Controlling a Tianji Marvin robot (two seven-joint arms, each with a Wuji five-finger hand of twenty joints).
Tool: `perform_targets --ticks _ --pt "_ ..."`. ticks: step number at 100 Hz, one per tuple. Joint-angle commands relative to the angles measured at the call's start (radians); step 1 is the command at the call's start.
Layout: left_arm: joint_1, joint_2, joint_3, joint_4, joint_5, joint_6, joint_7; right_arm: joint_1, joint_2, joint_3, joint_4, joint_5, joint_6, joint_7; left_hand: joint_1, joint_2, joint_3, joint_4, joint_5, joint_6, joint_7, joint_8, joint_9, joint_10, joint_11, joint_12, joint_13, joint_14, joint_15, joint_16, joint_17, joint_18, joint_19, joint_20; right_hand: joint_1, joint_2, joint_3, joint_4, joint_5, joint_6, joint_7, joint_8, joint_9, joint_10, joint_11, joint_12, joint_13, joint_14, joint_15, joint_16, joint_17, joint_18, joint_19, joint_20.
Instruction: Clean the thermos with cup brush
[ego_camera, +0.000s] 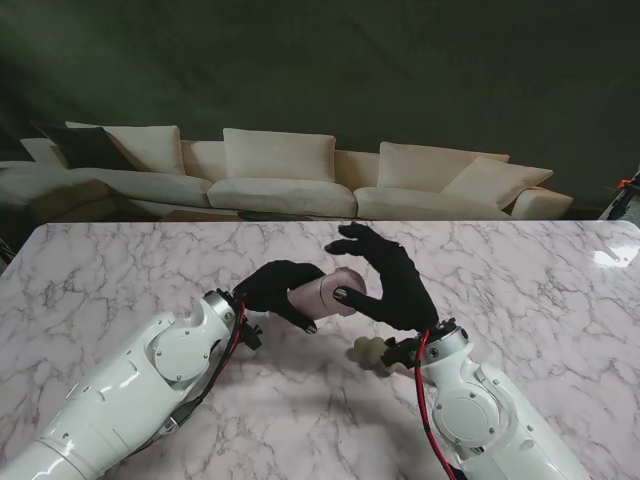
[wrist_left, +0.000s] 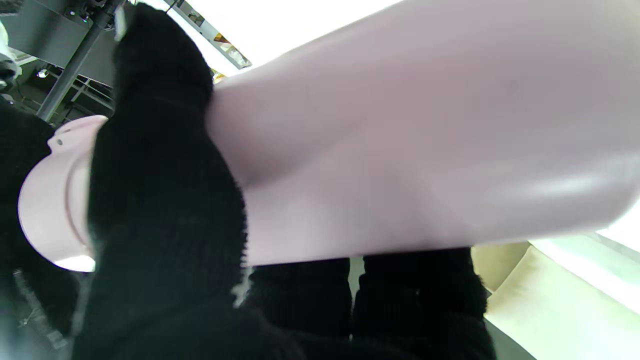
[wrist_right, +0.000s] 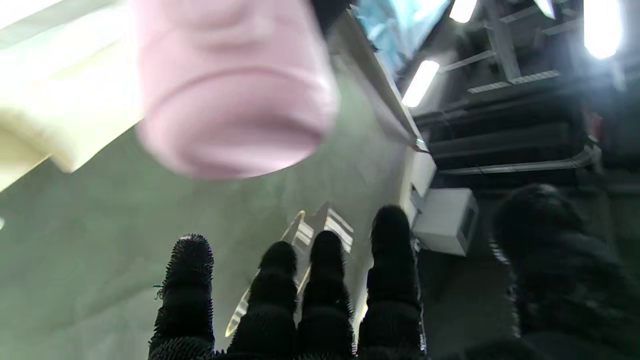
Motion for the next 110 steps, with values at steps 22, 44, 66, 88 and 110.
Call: perform_targets --ticks 22,44,66,88,110 --pt "0.013 0.002 -0.018 -0.039 0.006 -0.018 -0.011 -0.082 0.044 0.047 -0.101 -0.080 0.284 0.132 0.242 0.489 0.464 0.006 0.084 -0.127 0.124 0.036 0.027 -0.071 0.058 0.007 0.076 -0.079 0.154 0.047 0.037 -0.146 0.096 0.035 -0.166 -0.053 -0.036 -0.009 -0.203 0.185 -0.147 -0.035 -0.138 0.146 0.082 0.005 0.146 0.187 0.189 0.136 0.218 0.002 0.249 0.106" --pt "0.005 0.001 -0.009 -0.030 0.003 -0.017 -0.012 -0.060 0.053 -0.004 -0.110 -0.120 0.376 0.170 0.243 0.490 0.463 0.006 0.085 -0.127 0.124 0.036 0.026 -0.072 0.058 0.007 0.077 -0.080 0.155 0.047 0.039 -0.146 0.097 0.035 -0.162 -0.117 0.003 -0.014 -0.088 0.241 -0.067 0.065 -0.101 0.195 0.267 0.086 0.281 0.142 0.649 0.404 0.511 -0.068 0.560 0.250" --pt "0.000 0.000 0.001 -0.026 -0.005 -0.008 -0.020 -0.022 0.048 -0.055 -0.088 -0.106 0.354 0.158 0.242 0.490 0.463 0.006 0.085 -0.128 0.123 0.036 0.026 -0.071 0.058 0.006 0.076 -0.078 0.155 0.047 0.037 -0.145 0.097 0.035 0.165 -0.106 -0.131 0.019 0.067 0.207 0.120 0.172 -0.059 0.215 0.399 0.188 0.354 0.083 0.882 0.502 0.671 -0.197 0.698 0.315" --pt "0.000 0.002 0.000 -0.030 -0.008 -0.002 -0.029 -0.011 0.054 -0.056 -0.075 -0.082 0.260 0.188 0.243 0.491 0.464 0.006 0.086 -0.126 0.123 0.036 0.026 -0.070 0.058 0.006 0.077 -0.078 0.156 0.047 0.038 -0.146 0.099 0.036 0.338 -0.194 0.350 -0.065 0.175 0.058 0.236 0.067 -0.065 0.206 0.364 0.158 0.322 0.065 0.816 0.472 0.624 -0.194 0.617 0.322" --pt "-0.004 0.003 0.005 -0.029 -0.012 0.003 -0.038 -0.004 0.063 -0.045 -0.063 -0.049 0.172 0.239 0.243 0.491 0.464 0.006 0.085 -0.125 0.121 0.036 0.025 -0.068 0.058 0.006 0.075 -0.077 0.155 0.047 0.037 -0.144 0.099 0.036 0.536 -0.175 0.549 -0.017 0.294 -0.080 0.212 0.144 -0.028 0.081 0.304 0.101 0.243 0.047 0.575 0.380 0.468 -0.197 0.453 0.322"
